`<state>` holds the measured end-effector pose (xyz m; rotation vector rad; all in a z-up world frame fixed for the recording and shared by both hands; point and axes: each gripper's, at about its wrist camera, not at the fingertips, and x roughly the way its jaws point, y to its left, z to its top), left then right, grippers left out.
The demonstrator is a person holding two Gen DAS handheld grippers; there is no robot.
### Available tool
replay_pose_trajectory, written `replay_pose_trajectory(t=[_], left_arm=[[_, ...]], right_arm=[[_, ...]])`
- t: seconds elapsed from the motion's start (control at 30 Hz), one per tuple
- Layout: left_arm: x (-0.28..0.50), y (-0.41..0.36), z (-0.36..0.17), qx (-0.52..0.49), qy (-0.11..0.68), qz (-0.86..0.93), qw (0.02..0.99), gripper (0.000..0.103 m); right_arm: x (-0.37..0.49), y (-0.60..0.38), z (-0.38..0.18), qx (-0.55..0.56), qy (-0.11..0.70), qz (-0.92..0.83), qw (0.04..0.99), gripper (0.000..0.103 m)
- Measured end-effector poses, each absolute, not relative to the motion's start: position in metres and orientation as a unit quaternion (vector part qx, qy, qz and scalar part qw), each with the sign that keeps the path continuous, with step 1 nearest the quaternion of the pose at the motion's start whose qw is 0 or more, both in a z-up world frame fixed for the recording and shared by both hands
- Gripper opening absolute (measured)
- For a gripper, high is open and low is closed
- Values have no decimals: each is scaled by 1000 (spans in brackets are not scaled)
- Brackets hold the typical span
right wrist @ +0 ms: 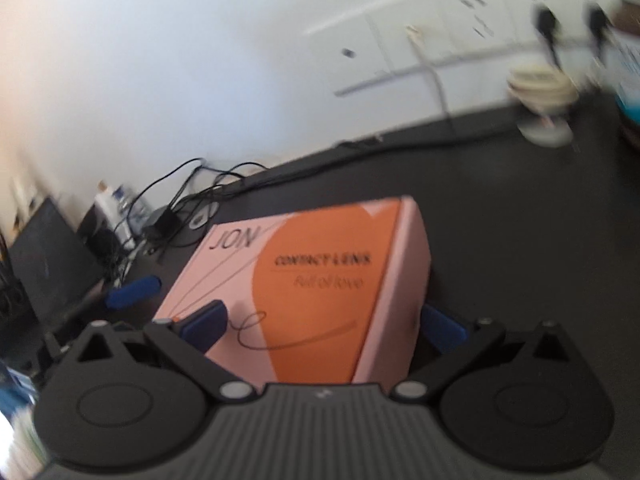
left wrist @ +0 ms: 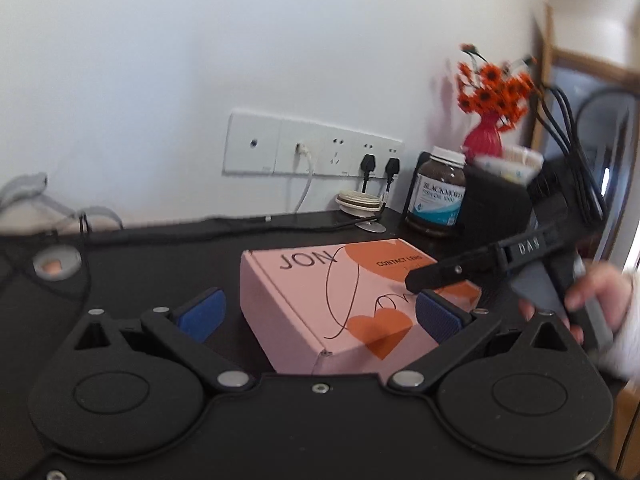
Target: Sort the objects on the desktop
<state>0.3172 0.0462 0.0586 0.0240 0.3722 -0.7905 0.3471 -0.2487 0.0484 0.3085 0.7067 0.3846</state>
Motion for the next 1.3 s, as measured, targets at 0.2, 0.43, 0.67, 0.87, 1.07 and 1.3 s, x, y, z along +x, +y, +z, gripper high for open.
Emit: replay_pose_trajectory(t=[0.2, 0.43, 0.67, 0.87, 1.07, 1.3], left_arm=[[298, 30, 53, 118, 132, -394, 902, 103], [287, 27, 50, 177, 106, -387, 899, 103], [279, 19, 43, 248, 91, -372, 890, 103], [277, 21, 40, 257, 78, -392, 880, 103], [296, 27, 47, 245, 97, -388, 883, 103], [321, 14, 47, 291, 122, -425, 849, 103]], right_arm=[[328, -267, 50, 37, 201, 267, 942, 102], [301, -266, 51, -92, 144, 304, 937, 102], [278, -263, 57, -147, 106, 324, 929, 102], [277, -264, 53, -168, 106, 333, 922, 102], [294, -274, 46, -137, 139, 326, 925, 102], [303, -274, 39, -134, 158, 332, 920, 102]])
